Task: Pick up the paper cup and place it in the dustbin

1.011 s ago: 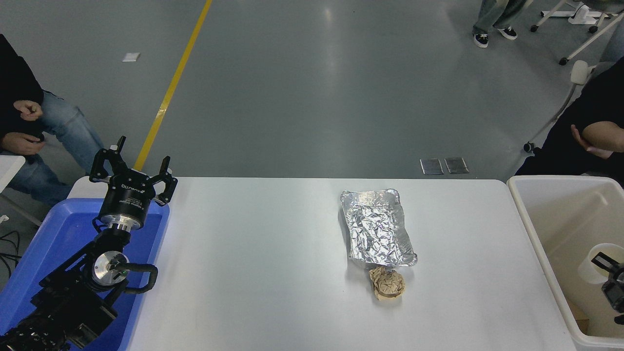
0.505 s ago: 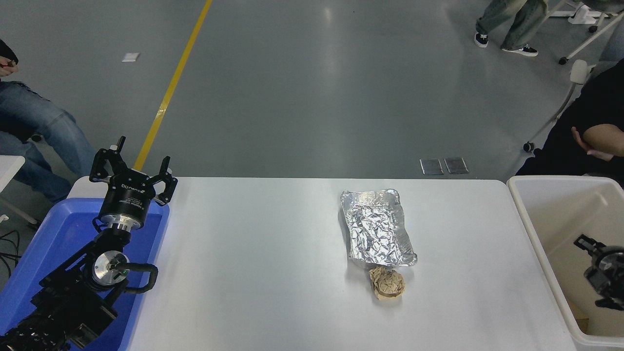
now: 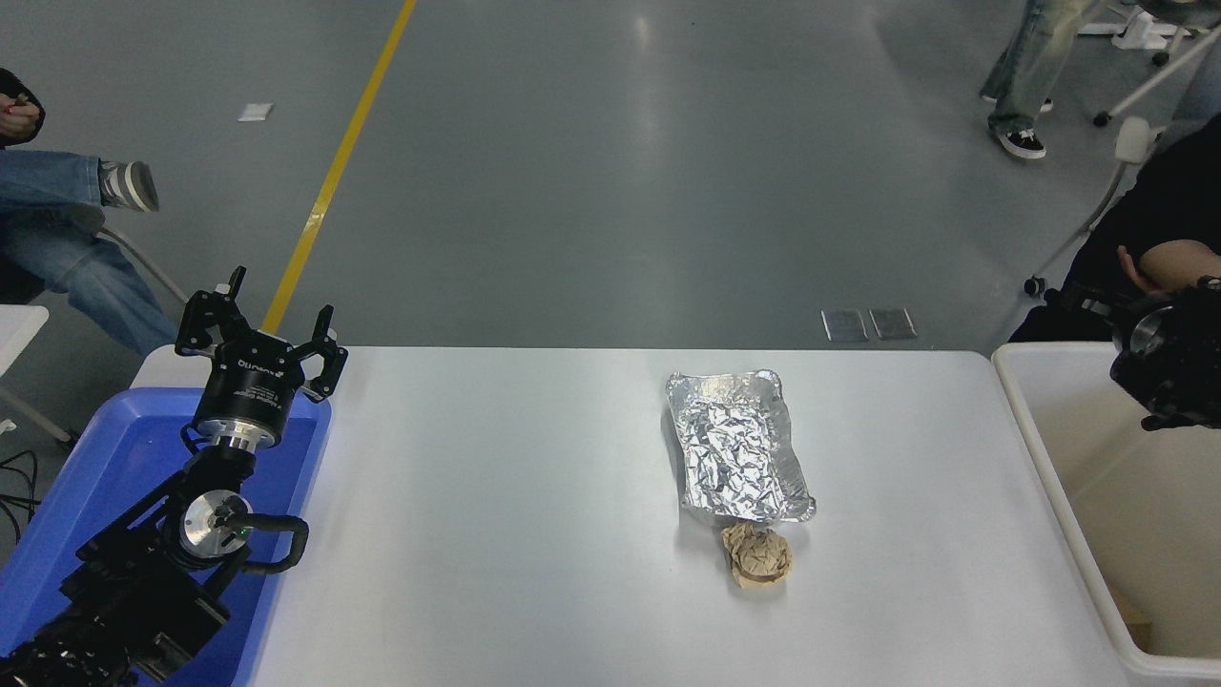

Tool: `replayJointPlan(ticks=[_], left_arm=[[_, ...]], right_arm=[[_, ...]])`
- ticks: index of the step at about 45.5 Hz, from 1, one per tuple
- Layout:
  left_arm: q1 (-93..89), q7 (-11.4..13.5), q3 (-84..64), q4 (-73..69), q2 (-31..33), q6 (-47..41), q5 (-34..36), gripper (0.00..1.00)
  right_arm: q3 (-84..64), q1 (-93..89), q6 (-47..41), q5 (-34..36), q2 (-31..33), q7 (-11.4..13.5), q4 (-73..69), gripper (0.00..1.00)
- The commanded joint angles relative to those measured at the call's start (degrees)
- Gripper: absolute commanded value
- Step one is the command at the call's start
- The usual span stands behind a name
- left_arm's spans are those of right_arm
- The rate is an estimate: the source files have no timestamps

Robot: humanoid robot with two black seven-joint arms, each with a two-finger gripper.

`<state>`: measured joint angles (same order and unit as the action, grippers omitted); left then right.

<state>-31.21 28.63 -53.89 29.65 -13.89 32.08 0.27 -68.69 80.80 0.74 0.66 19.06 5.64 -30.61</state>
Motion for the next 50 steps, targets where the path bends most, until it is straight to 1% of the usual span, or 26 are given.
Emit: replayJointPlan(ticks=[1,8,9,22,40,50], left_arm=[[0.01,0.02,0.02,-0.03,0.01,0.00,-0.01,0.98],[0.01,0.02,0.02,-0.03,0.01,0.00,-0.01,0.98],[0.01,0.02,0.02,-0.03,0.01,0.00,-0.01,0.98],[0.01,0.02,0.02,-0.03,0.01,0.00,-0.01,0.98],[0.01,0.02,-0.07,-0.03,0.01,0.00,-0.01,0.98],[0.01,0.02,-0.07,-0.03,0.01,0.00,-0.01,0.98]], right_arm=[[-2.33,14.11,-7.58,-0.04,-3.06,-0.02,-9.99,1.00],[-2.06,21.67,-19.70,-0.13,-5.17,0.07,-14.47,1.00],[-2.06,24.81,-23.20,-0.13,-5.26,0.07,-17.44,1.00],[-1.88,38.37,-35.62,-0.57,-5.09,0.07,-34.60,1.00],[1.89,48.13,-45.55,-0.48,-4.30,-0.02,-50.95,1.00],[4.53,52.26,-45.74,-0.22,-3.94,-0.02,-53.68,1.00]])
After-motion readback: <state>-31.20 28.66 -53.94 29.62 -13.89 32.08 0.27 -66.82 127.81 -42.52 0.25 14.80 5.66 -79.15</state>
